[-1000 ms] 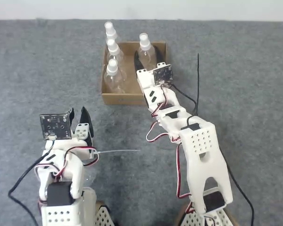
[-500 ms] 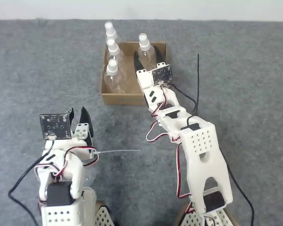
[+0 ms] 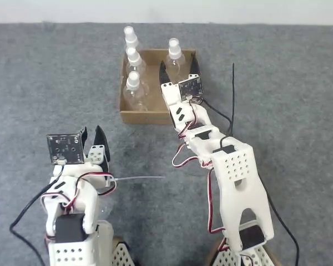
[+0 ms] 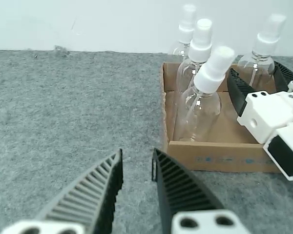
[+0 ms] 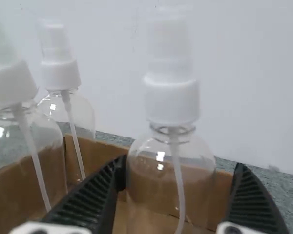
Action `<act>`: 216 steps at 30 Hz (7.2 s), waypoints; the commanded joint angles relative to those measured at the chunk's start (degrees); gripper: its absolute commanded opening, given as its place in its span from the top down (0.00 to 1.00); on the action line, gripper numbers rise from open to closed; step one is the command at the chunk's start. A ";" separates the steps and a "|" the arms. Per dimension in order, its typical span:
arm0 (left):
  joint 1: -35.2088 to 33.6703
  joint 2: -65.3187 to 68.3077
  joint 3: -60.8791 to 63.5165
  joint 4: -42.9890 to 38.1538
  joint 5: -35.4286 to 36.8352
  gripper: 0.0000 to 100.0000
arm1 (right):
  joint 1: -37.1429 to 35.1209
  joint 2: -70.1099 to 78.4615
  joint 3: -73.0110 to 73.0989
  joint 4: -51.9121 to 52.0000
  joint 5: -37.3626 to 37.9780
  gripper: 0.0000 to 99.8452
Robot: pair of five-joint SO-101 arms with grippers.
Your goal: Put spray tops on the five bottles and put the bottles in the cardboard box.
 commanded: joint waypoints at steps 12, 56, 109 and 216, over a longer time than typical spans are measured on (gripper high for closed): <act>-0.35 -0.79 0.40 -3.43 -1.05 0.91 | -0.40 -10.51 9.49 -1.01 0.97 0.71; -0.35 -0.79 0.75 -3.78 -1.05 0.91 | -1.63 -41.89 38.42 -0.48 1.32 0.71; -15.91 -0.70 -7.69 -1.85 5.45 0.91 | -19.38 -91.03 69.36 21.76 1.32 0.99; -49.49 -0.70 -23.87 16.09 24.26 0.79 | -51.12 -54.46 25.93 78.02 1.32 0.78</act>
